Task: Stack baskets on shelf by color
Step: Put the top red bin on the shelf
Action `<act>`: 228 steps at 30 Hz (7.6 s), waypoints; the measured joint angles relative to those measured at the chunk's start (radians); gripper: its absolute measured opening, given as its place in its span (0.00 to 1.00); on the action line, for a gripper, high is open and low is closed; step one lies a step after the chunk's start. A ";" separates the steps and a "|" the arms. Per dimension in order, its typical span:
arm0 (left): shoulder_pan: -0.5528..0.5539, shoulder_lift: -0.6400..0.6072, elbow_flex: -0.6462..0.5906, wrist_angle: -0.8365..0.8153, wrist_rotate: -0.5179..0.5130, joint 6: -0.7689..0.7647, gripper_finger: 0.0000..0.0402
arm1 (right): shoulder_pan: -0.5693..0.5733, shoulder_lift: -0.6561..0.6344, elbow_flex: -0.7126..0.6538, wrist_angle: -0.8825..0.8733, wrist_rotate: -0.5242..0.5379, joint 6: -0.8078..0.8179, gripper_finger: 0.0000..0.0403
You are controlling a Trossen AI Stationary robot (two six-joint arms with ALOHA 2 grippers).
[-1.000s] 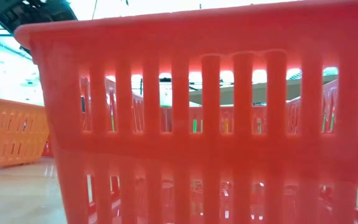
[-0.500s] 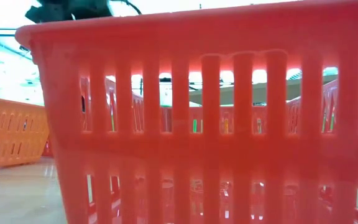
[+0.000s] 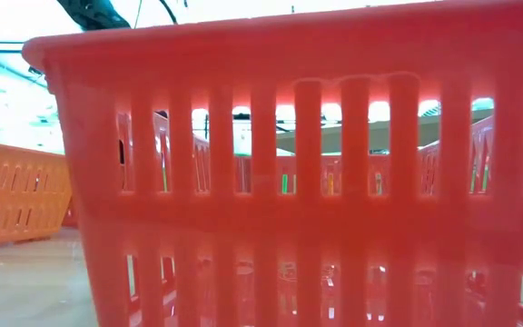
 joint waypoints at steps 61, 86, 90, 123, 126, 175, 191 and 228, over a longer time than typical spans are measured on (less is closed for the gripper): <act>-0.160 0.000 0.212 -0.207 -0.063 -0.159 0.47 | 0.000 0.001 0.000 -0.026 -0.026 0.125 0.04; -0.173 0.069 0.096 0.008 -0.171 -0.075 0.04 | 0.000 0.001 0.000 -0.027 -0.026 0.123 0.04; -0.180 0.069 0.239 -0.194 -0.299 -0.018 0.02 | 0.000 0.001 0.000 -0.030 -0.026 0.123 0.04; 0.095 0.202 0.751 0.033 0.029 0.915 0.02 | 0.000 0.001 0.000 -0.016 -0.045 0.221 0.04; 0.114 0.276 0.853 -0.035 0.057 0.935 0.02 | 0.000 0.001 0.000 -0.014 -0.056 0.283 0.04; 0.180 0.566 1.186 -0.252 -0.037 0.857 0.27 | 0.000 0.001 0.000 0.008 -0.051 0.393 0.04; 0.165 0.514 1.186 -0.319 -0.053 0.765 0.27 | 0.000 0.001 0.000 -0.025 0.004 0.381 0.04; 0.305 0.576 1.185 -0.298 -0.093 0.706 0.25 | 0.000 0.006 0.000 -0.025 0.001 0.358 0.04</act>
